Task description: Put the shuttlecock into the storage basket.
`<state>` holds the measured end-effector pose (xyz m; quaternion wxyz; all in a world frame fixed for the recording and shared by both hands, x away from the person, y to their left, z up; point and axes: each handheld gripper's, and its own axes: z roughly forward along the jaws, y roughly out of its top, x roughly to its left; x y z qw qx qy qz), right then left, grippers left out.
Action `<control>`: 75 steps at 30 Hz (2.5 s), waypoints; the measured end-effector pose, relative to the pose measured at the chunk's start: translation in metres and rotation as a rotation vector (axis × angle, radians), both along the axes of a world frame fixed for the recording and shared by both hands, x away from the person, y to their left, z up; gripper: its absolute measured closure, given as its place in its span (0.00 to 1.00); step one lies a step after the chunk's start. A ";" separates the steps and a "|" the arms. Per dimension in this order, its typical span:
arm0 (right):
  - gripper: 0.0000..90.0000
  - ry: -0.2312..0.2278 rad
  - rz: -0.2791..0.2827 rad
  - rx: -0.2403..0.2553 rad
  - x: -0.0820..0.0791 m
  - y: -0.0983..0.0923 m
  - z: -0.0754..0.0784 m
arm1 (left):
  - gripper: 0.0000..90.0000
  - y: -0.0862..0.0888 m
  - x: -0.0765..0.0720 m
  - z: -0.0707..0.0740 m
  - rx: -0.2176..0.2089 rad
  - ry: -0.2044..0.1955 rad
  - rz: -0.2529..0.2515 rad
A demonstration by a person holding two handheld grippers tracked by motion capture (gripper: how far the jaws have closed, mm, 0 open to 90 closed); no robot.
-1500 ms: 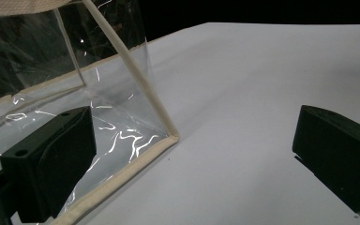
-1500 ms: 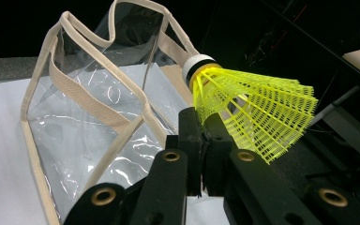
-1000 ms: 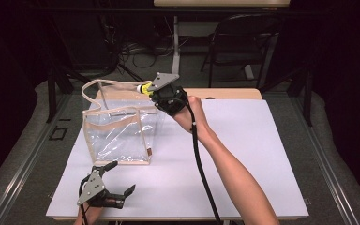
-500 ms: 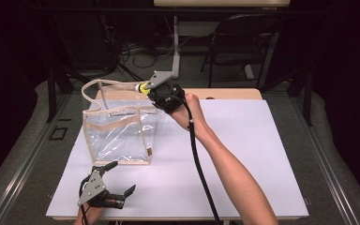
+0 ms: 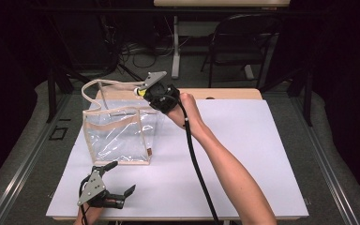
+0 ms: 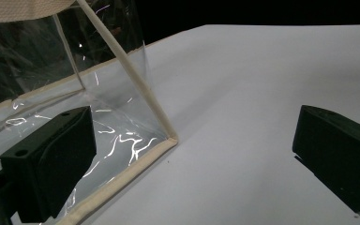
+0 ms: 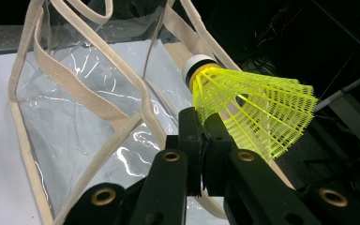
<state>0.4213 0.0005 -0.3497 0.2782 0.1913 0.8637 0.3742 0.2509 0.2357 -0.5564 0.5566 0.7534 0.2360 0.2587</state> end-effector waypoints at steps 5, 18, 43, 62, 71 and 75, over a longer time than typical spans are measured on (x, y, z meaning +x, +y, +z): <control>0.99 0.019 -0.002 -0.007 0.005 0.002 -0.003 | 0.00 0.000 0.000 0.000 -0.004 0.002 0.001; 0.99 0.051 0.000 -0.029 0.012 0.008 -0.004 | 0.00 0.000 0.000 0.000 -0.004 0.001 -0.004; 0.98 0.110 -0.010 -0.053 0.026 0.013 -0.012 | 0.00 0.001 0.000 0.000 -0.003 -0.002 0.001; 0.98 0.149 -0.032 -0.054 0.036 0.013 -0.019 | 0.00 0.001 0.000 0.000 -0.005 -0.002 0.002; 0.98 0.160 -0.040 -0.053 0.039 0.013 -0.022 | 0.00 0.000 0.000 0.000 -0.004 -0.002 0.002; 0.98 0.168 -0.045 -0.052 0.042 0.013 -0.024 | 0.00 0.000 0.000 0.000 -0.005 -0.003 0.002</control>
